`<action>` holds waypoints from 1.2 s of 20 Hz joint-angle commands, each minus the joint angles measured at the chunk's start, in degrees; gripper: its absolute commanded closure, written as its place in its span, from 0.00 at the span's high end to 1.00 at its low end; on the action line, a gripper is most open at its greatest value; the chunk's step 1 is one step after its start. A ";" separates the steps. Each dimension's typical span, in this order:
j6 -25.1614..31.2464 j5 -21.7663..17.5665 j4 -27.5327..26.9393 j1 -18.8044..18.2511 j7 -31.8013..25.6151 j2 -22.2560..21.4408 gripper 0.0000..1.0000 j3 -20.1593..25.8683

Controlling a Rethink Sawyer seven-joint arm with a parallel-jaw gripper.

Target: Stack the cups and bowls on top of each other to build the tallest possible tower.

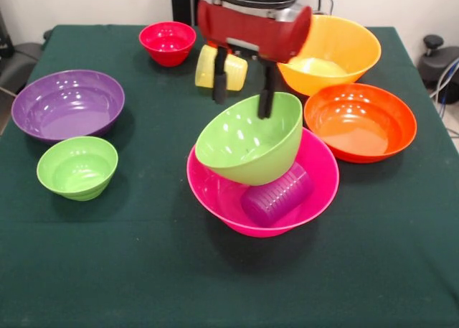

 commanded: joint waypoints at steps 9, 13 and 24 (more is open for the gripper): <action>3.99 -3.27 -1.79 -3.66 -9.19 4.89 1.00 5.71; 4.22 -3.45 -2.50 -3.79 -9.53 5.43 1.00 5.97; 4.81 -4.60 -2.02 -6.00 -14.99 5.22 1.00 7.95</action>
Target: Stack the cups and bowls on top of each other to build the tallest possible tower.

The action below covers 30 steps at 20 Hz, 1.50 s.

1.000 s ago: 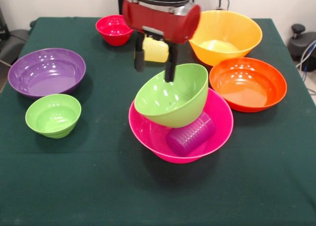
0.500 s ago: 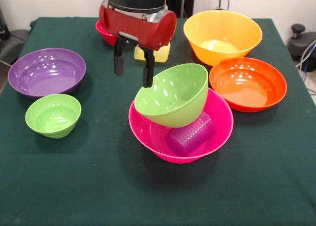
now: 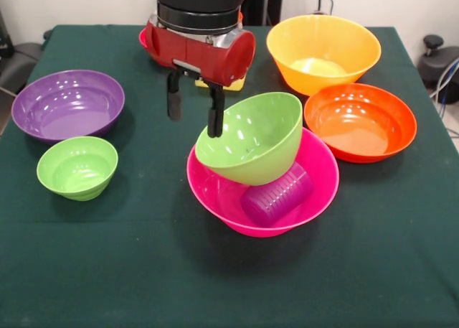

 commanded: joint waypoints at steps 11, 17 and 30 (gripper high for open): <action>5.48 -7.41 4.02 -4.32 -16.44 -0.23 1.00 8.88; 7.20 -7.37 1.67 -4.06 -14.33 1.24 1.00 9.10; 4.64 -9.18 1.70 -4.46 -14.75 2.13 1.00 8.80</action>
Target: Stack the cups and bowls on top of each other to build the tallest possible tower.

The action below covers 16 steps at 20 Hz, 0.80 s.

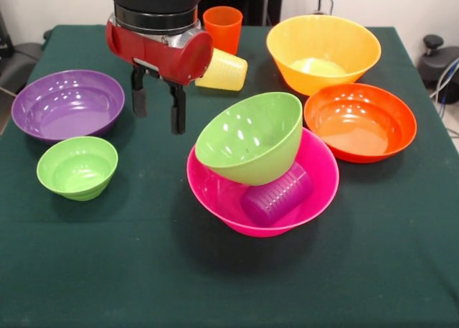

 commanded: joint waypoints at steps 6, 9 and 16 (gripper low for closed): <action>3.36 -5.30 2.07 -0.71 -15.41 2.30 1.00 6.59; 3.89 -4.83 2.40 -0.93 -14.77 2.27 1.00 7.03; 4.57 -4.50 1.83 -0.37 -12.22 2.08 1.00 6.86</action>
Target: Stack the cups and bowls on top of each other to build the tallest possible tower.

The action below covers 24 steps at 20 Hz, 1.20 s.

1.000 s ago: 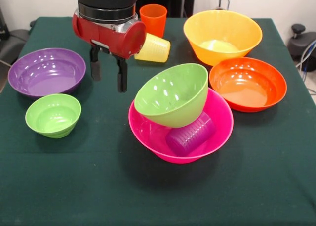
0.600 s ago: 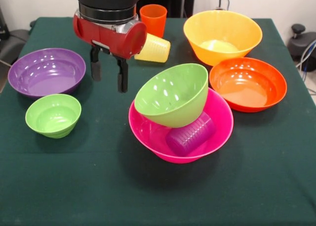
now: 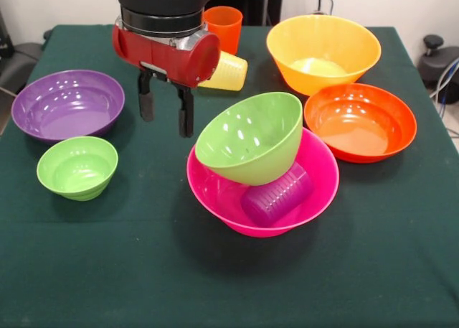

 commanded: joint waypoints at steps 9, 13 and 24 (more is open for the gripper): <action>3.39 -4.56 0.67 0.12 -12.56 2.69 1.00 4.74; 3.40 -5.34 -0.39 -1.16 -15.77 3.63 1.00 5.67; 4.82 -4.96 -2.09 0.35 -13.20 4.45 1.00 5.46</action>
